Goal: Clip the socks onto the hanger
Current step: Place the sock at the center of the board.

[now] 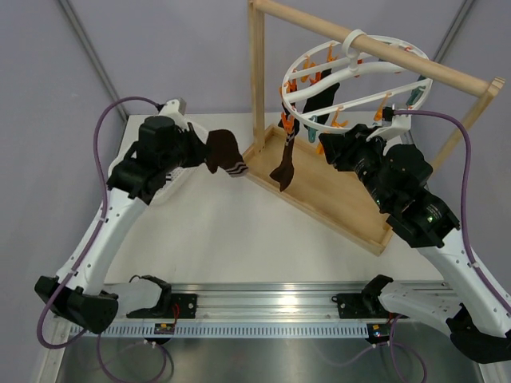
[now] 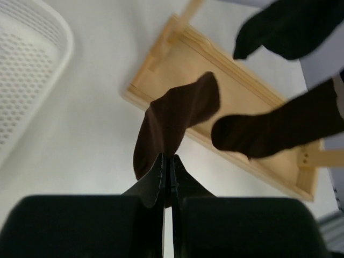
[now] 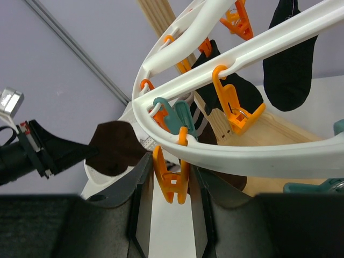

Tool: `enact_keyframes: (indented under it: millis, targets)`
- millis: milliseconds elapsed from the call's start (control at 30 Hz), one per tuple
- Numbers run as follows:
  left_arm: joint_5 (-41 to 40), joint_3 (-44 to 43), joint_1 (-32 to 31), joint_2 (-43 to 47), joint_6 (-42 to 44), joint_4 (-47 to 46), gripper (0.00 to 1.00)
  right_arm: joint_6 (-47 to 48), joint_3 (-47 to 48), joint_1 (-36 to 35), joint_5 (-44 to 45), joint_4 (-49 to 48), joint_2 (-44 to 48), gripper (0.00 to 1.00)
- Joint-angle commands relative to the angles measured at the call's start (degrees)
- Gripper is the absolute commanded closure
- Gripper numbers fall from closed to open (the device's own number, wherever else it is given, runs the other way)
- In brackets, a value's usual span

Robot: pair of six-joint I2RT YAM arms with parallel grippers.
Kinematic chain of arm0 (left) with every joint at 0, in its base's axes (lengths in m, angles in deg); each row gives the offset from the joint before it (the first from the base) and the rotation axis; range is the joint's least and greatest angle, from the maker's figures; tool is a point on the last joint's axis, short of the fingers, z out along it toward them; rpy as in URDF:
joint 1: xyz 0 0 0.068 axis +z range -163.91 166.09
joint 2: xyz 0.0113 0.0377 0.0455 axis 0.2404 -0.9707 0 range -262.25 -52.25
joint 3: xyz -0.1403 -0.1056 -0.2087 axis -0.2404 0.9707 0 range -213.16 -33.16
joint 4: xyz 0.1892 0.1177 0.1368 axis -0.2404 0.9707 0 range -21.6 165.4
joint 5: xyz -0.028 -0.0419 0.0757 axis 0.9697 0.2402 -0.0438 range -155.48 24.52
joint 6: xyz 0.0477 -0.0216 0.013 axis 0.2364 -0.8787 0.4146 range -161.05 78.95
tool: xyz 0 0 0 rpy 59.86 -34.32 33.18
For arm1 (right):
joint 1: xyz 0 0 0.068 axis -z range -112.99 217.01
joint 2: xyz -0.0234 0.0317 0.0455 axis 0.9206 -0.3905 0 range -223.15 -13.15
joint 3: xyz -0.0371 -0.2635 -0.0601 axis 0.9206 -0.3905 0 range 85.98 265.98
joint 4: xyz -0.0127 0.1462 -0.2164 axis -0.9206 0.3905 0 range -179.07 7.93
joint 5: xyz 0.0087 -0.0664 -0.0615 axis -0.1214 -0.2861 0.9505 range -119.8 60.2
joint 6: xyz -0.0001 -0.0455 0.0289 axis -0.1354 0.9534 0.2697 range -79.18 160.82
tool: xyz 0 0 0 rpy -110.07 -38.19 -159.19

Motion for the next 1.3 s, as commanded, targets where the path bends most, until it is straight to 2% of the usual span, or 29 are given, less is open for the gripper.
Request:
enact_keyframes:
  millis: [0, 133, 233, 300, 400, 433, 500, 533, 567, 633, 733, 767, 833, 967, 1067, 1267]
  targets:
    - [4.69, 7.64, -3.79, 5.20, -5.65, -5.57, 1.00, 1.09, 0.72, 0.46, 1.62, -2.18, 0.60, 1.00]
    - [1.18, 25.70, -5.21, 8.11, -11.89, -12.17, 1.00, 0.92, 0.55, 0.46, 1.80, -2.44, 0.60, 1.00]
    - [-1.62, 33.48, -5.13, 8.47, -15.40, -16.57, 1.00, 0.92, 0.64, 0.38, 1.80, -2.09, 0.34, 1.00]
    - [-4.69, 38.24, -4.95, 8.12, -16.55, -17.45, 0.96, 0.74, 0.55, 0.38, 1.63, -2.09, -0.01, 1.00]
    - [-10.22, 38.43, -4.69, 6.80, -14.99, -14.84, 0.81, 0.56, 0.46, 0.38, 1.10, -2.09, -0.54, 1.00]
    - [-12.08, 37.73, -4.69, 6.71, -14.19, -13.78, 0.64, 0.48, 0.46, 0.38, 1.10, -2.01, -0.71, 1.00]
    - [-16.90, 35.28, -4.42, 6.71, -11.57, -10.62, 0.48, 0.48, 0.55, 0.38, 0.83, -1.92, -0.98, 1.00]
    - [-18.23, 34.39, -4.42, 6.97, -10.51, -9.73, 0.33, 0.48, 0.46, 0.38, 0.75, -2.00, -1.07, 1.00]
    - [-20.42, 33.60, -4.42, 7.49, -9.19, -8.16, 0.25, 0.48, 0.46, 0.38, 0.83, -1.92, -1.07, 1.00]
    - [-20.54, 31.05, -4.60, 8.11, -3.48, -6.92, 0.19, 0.56, 0.55, 0.37, 0.92, -1.92, -1.07, 1.00]
    - [-17.64, 28.41, -6.78, 7.94, 3.82, -4.54, 0.18, 0.56, 0.46, 0.46, 0.92, -2.09, -1.07, 1.00]
    - [-15.28, 28.32, -9.67, 7.33, 6.70, -4.01, 0.18, 0.48, 0.55, 0.38, 0.75, -2.09, -1.15, 1.00]
    - [-13.51, 28.66, -13.28, 6.36, 8.13, -3.49, 0.18, 0.48, 0.64, 0.38, 0.57, -2.09, -1.42, 1.00]
    - [-10.86, 30.07, -24.86, 2.85, 10.15, -3.13, 0.22, 0.48, 0.72, 0.38, 0.39, -2.01, -1.77, 1.00]
    - [-12.00, 29.55, -29.63, -1.71, 12.53, -1.65, 0.31, 0.39, 0.64, 0.46, 0.31, -1.83, -1.59, 1.00]
    - [-10.77, 28.23, -30.88, -7.87, 12.88, -5.40, 0.49, 0.21, 0.64, 0.38, 0.04, -1.74, -1.33, 1.00]
